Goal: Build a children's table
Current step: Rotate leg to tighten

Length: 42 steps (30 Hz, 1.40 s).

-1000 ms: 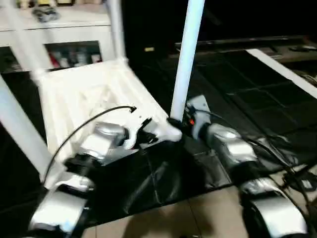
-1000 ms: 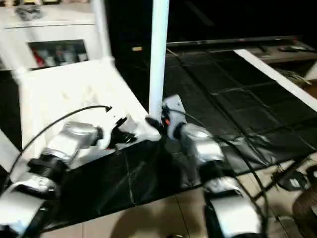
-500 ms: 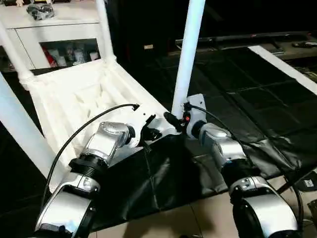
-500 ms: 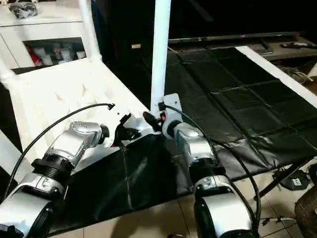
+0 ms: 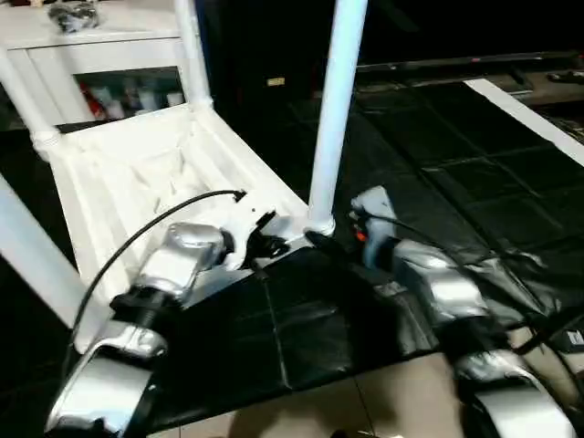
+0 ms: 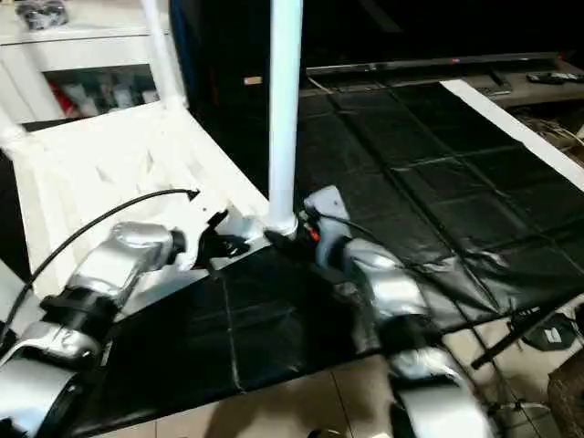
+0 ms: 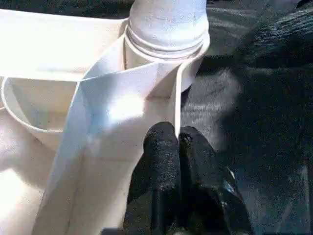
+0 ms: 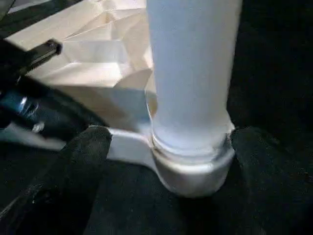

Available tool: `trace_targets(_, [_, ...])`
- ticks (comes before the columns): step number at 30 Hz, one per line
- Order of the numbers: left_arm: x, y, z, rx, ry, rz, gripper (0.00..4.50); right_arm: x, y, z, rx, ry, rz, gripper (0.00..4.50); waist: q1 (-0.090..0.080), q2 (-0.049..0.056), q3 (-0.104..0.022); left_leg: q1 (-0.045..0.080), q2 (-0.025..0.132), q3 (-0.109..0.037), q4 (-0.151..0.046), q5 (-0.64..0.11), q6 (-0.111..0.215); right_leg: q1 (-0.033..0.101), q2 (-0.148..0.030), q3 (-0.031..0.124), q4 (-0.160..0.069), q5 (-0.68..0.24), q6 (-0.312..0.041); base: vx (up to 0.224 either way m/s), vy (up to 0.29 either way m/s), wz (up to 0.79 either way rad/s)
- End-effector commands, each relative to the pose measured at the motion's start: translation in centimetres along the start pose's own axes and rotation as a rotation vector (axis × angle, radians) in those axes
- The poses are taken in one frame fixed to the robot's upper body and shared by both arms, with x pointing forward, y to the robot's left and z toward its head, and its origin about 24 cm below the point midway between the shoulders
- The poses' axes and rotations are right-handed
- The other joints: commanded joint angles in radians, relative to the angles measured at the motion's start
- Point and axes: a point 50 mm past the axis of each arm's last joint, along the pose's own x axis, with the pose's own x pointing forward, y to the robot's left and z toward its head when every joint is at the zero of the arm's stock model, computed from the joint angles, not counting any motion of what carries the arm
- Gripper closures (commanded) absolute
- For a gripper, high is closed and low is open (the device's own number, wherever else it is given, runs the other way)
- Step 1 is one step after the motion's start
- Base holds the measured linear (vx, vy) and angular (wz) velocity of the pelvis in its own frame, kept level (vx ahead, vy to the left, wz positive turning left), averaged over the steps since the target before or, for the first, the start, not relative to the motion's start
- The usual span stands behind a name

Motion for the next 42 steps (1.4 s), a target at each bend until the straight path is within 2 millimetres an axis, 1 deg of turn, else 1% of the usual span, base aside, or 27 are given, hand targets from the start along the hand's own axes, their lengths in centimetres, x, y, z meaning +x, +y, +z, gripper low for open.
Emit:
trace_targets(1, [-0.7, 0.2, 1.1, 0.052, -0.046, -0.015, 4.50, -0.3, 0.3, 0.4, -0.009, -0.018, 0.039, 0.27, 0.010, 0.008, -0.072, -0.006, -0.004, 0.017, -0.059, -0.201, 0.050, 0.075, -0.043, 0.043, -0.063, -0.284, -0.188, 0.000, 0.000, 0.00])
trace_targets(3, [-1.0, 0.0, 0.9, 0.079, -0.043, -0.055, 4.50, -0.7, 0.2, 0.5, -0.043, -0.061, 0.029, 0.27, 0.012, 0.009, -0.071, -0.005, -0.003, 0.017, -0.060, -0.206, 0.045, 0.074, -0.045, 0.044, -0.064, -0.293, -0.185, 0.000, 0.000, 0.00])
trace_targets(4, [-1.2, -0.2, 0.7, 0.093, -0.034, -0.083, 4.50, -0.9, 0.1, 0.3, -0.064, -0.046, 0.040, 0.27, 0.012, 0.007, -0.071, -0.005, -0.003, 0.017, -0.061, -0.207, 0.042, 0.072, -0.046, 0.044, -0.064, -0.297, -0.184, 0.000, 0.000, 0.00])
trace_targets(5, [-1.3, -0.3, 0.6, 0.101, -0.027, -0.101, 4.50, -1.0, 0.1, 0.1, -0.076, -0.029, 0.051, 0.27, 0.014, 0.008, -0.072, -0.004, -0.002, 0.016, -0.061, -0.206, 0.040, 0.073, -0.047, 0.044, -0.061, -0.295, -0.186, 0.000, 0.000, 0.00])
trace_targets(7, [-1.7, -0.9, 0.1, 0.169, -0.010, -0.194, 4.50, -1.4, -0.1, 0.3, -0.103, -0.039, 0.101, 0.27, 0.017, 0.005, -0.073, -0.004, -0.001, 0.018, -0.060, -0.200, 0.046, 0.073, -0.046, 0.046, -0.060, -0.276, -0.194, 0.000, 0.000, 0.00])
trace_targets(9, [-2.1, -1.3, -0.4, 0.193, 0.015, -0.259, 4.50, -1.7, 0.1, 0.6, -0.103, -0.048, 0.171, 0.27, 0.021, 0.006, -0.071, -0.004, 0.000, 0.019, -0.060, -0.201, 0.052, 0.073, -0.044, 0.046, -0.057, -0.266, -0.201, 0.000, 0.000, 0.00])
trace_targets(10, [-2.3, -1.5, -0.6, 0.203, 0.033, -0.289, 4.50, -1.9, 0.1, 0.7, -0.111, -0.048, 0.206, 0.27, 0.028, 0.009, -0.071, -0.001, 0.004, 0.019, -0.060, -0.205, 0.055, 0.071, -0.044, 0.047, -0.054, -0.265, -0.204, 0.000, 0.000, 0.00])
trace_targets(11, [-2.3, -1.6, -0.8, 0.209, 0.045, -0.305, 4.50, -2.0, 0.2, 0.8, -0.118, -0.049, 0.226, 0.27, 0.030, 0.009, -0.070, -0.001, 0.004, 0.021, -0.060, -0.205, 0.056, 0.070, -0.044, 0.047, -0.056, -0.269, -0.203, 0.000, 0.000, 0.00])
trace_targets(12, [-2.4, -1.7, -1.0, 0.220, 0.061, -0.322, 4.50, -2.1, 0.2, 0.9, -0.126, -0.042, 0.254, 0.27, 0.040, 0.012, -0.070, 0.007, 0.006, 0.023, -0.060, -0.212, 0.052, 0.065, -0.044, 0.048, -0.057, -0.270, -0.207, 0.000, 0.000, 0.00])
trace_targets(13, [-2.6, -1.8, -1.2, 0.246, 0.079, -0.347, 4.50, -2.2, 0.3, 0.9, -0.136, -0.031, 0.290, 0.27, 0.046, 0.008, -0.071, 0.008, 0.007, 0.024, -0.060, -0.216, 0.051, 0.065, -0.043, 0.048, -0.053, -0.265, -0.212, 0.000, 0.000, 0.00])
trace_targets(15, [-2.8, -2.2, -1.6, 0.302, 0.115, -0.409, 4.50, -2.5, 0.4, 1.0, -0.150, -0.005, 0.382, 0.27, 0.051, 0.008, -0.071, 0.007, 0.009, 0.023, -0.061, -0.214, 0.049, 0.066, -0.045, 0.048, -0.051, -0.262, -0.212, 0.000, 0.000, 0.00])
trace_targets(16, [-2.9, -2.4, -1.7, 0.322, 0.127, -0.434, 4.50, -2.6, 0.5, 1.0, -0.152, 0.005, 0.422, 0.27, 0.059, 0.010, -0.072, 0.010, 0.010, 0.024, -0.060, -0.224, 0.048, 0.063, -0.045, 0.049, -0.049, -0.254, -0.217, 0.000, 0.000, 0.00])
trace_targets(18, [-3.1, -2.7, -1.8, 0.341, 0.144, -0.482, 4.50, -2.7, 0.8, 0.9, -0.156, 0.036, 0.505, 0.27, 0.061, 0.006, -0.071, 0.009, 0.011, 0.025, -0.061, -0.236, 0.044, 0.063, -0.044, 0.050, -0.047, -0.259, -0.219, 0.000, 0.000, 0.00])
trace_targets(19, [-3.1, -2.9, -1.8, 0.349, 0.152, -0.504, 4.50, -2.7, 0.9, 0.8, -0.156, 0.057, 0.541, 0.43, 0.062, 0.005, -0.069, 0.008, 0.010, 0.026, -0.062, -0.237, 0.042, 0.063, -0.044, 0.052, -0.048, -0.269, -0.214, 0.000, 0.000, 0.00])
trace_targets(20, [-3.1, -3.0, -1.8, 0.357, 0.159, -0.520, 4.50, -2.7, 1.0, 0.7, -0.154, 0.074, 0.568, 0.43, 0.064, 0.005, -0.070, 0.010, 0.010, 0.026, -0.061, -0.238, 0.041, 0.063, -0.045, 0.053, -0.048, -0.274, -0.213, 0.000, 0.000, 0.00])
trace_targets(21, [-3.2, -3.0, -1.8, 0.359, 0.160, -0.523, 4.50, -2.7, 1.0, 0.7, -0.154, 0.076, 0.572, 0.60, 0.066, 0.002, -0.070, 0.011, 0.010, 0.028, -0.061, -0.236, 0.040, 0.062, -0.045, 0.055, -0.048, -0.283, -0.211, 0.000, 0.000, 0.00])
trace_targets(22, [-3.1, -3.2, -1.8, 0.374, 0.169, -0.546, 4.50, -2.6, 1.2, 0.6, -0.154, 0.094, 0.603, 0.63, 0.068, 0.000, -0.069, 0.011, 0.011, 0.030, -0.061, -0.233, 0.038, 0.061, -0.046, 0.058, -0.049, -0.293, -0.207, 0.000, 0.000, 0.00])
trace_targets(25, [-3.1, -3.5, -1.8, 0.397, 0.184, -0.580, 4.50, -2.6, 1.3, 0.5, -0.147, 0.114, 0.649, 0.89, 0.074, 0.000, -0.071, 0.011, 0.011, 0.031, -0.061, -0.225, 0.038, 0.059, -0.045, 0.062, -0.047, -0.295, -0.203, 0.000, 0.000, 0.00])
trace_targets(28, [-3.0, -3.5, -1.7, 0.416, 0.198, -0.594, 4.50, -2.5, 1.3, 0.4, -0.161, 0.146, 0.692, 1.13, 0.075, -0.003, -0.072, 0.006, 0.008, 0.031, -0.059, -0.215, 0.038, 0.062, -0.045, 0.062, -0.044, -0.293, -0.201, 0.000, 0.000, 0.00])
trace_targets(30, [-3.0, -3.5, -1.7, 0.418, 0.198, -0.595, 4.50, -2.5, 1.3, 0.4, -0.162, 0.158, 0.706, 1.13, 0.075, -0.001, -0.071, 0.007, 0.008, 0.031, -0.058, -0.220, 0.039, 0.061, -0.045, 0.062, -0.046, -0.305, -0.194, 0.000, 0.000, 0.00])
trace_targets(32, [-2.9, -3.5, -1.6, 0.419, 0.197, -0.595, 4.50, -2.5, 1.4, 0.3, -0.159, 0.166, 0.718, 1.43, 0.077, -0.004, -0.073, 0.007, 0.008, 0.031, -0.058, -0.209, 0.040, 0.061, -0.046, 0.063, -0.046, -0.301, -0.191, 0.000, 0.000, 0.00])
trace_targets(35, [-2.8, -3.6, -1.5, 0.421, 0.197, -0.598, 4.50, -2.5, 1.5, 0.2, -0.148, 0.171, 0.736, 1.65, 0.078, -0.005, -0.073, 0.003, 0.007, 0.031, -0.057, -0.194, 0.042, 0.063, -0.046, 0.062, -0.044, -0.296, -0.190, 0.000, 0.000, 0.00])
trace_targets(36, [-2.8, -3.6, -1.5, 0.421, 0.197, -0.600, 4.50, -2.5, 1.6, 0.2, -0.145, 0.173, 0.744, 1.65, 0.078, -0.005, -0.074, 0.004, 0.007, 0.031, -0.057, -0.194, 0.043, 0.063, -0.045, 0.062, -0.044, -0.300, -0.188, 0.000, 0.000, 0.00])
trace_targets(38, [-2.8, -3.6, -1.6, 0.421, 0.197, -0.602, 4.50, -2.5, 1.6, 0.2, -0.139, 0.175, 0.757, 1.93, 0.078, -0.005, -0.074, 0.005, 0.007, 0.030, -0.057, -0.194, 0.042, 0.063, -0.046, 0.062, -0.045, -0.304, -0.187, 0.000, 0.000, 0.00])
trace_targets(40, [-2.8, -3.6, -1.6, 0.421, 0.198, -0.603, 4.50, -2.5, 1.6, 0.1, -0.135, 0.177, 0.763, 1.99, 0.078, -0.005, -0.075, 0.005, 0.008, 0.030, -0.056, -0.190, 0.042, 0.062, -0.045, 0.062, -0.043, -0.296, -0.190, 0.000, 0.000, 0.00])
trace_targets(41, [-2.8, -3.6, -1.6, 0.421, 0.198, -0.603, 4.50, -2.5, 1.6, 0.1, -0.135, 0.177, 0.763, 2.17, 0.078, -0.005, -0.075, 0.004, 0.007, 0.030, -0.056, -0.186, 0.043, 0.063, -0.045, 0.062, -0.042, -0.288, -0.193, 0.000, 0.000, 0.00])
trace_targets(42, [-2.8, -3.7, -1.6, 0.421, 0.198, -0.604, 4.50, -2.5, 1.6, 0.1, -0.131, 0.179, 0.771, 2.24, 0.078, -0.004, -0.076, 0.004, 0.007, 0.030, -0.056, -0.184, 0.044, 0.063, -0.044, 0.062, -0.041, -0.279, -0.196, 0.000, 0.000, 0.00])
